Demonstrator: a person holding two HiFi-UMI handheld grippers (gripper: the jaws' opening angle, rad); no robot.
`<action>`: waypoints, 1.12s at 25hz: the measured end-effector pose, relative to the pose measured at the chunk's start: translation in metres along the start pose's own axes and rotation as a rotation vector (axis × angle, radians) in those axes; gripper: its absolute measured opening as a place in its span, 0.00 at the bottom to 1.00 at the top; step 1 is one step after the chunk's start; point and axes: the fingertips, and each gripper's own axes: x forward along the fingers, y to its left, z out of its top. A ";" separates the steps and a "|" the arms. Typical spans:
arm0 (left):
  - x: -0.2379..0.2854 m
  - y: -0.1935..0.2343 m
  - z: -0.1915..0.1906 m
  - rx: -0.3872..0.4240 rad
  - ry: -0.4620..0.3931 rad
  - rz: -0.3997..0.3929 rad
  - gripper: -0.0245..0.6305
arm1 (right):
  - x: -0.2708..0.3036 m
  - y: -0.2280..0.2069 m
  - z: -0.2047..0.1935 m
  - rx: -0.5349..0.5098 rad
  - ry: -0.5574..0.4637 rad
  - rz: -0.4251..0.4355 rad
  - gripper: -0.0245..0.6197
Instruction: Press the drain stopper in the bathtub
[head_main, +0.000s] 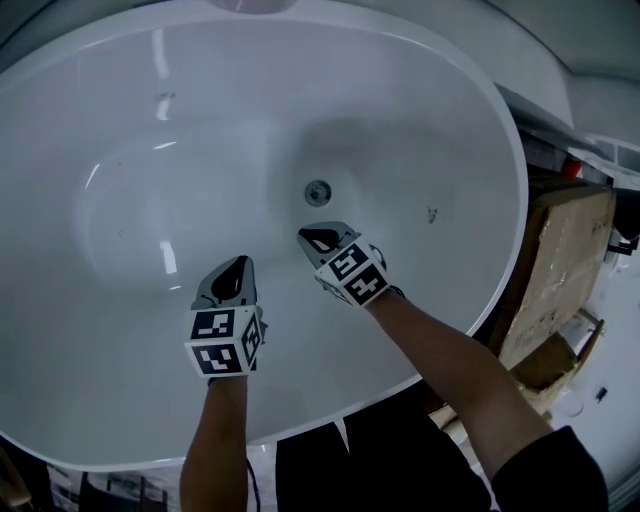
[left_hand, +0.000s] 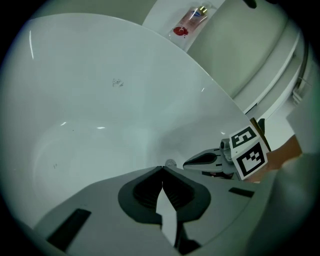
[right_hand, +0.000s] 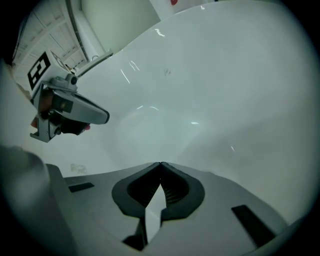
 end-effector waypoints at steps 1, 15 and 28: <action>0.005 0.003 0.000 0.001 0.004 0.003 0.06 | 0.007 -0.006 -0.003 -0.002 0.009 -0.011 0.06; 0.062 0.023 -0.028 0.095 0.065 -0.020 0.06 | 0.095 -0.088 -0.082 -0.122 0.253 -0.108 0.06; 0.102 0.046 -0.075 0.064 0.120 0.004 0.06 | 0.113 -0.144 -0.105 -0.160 0.312 -0.254 0.07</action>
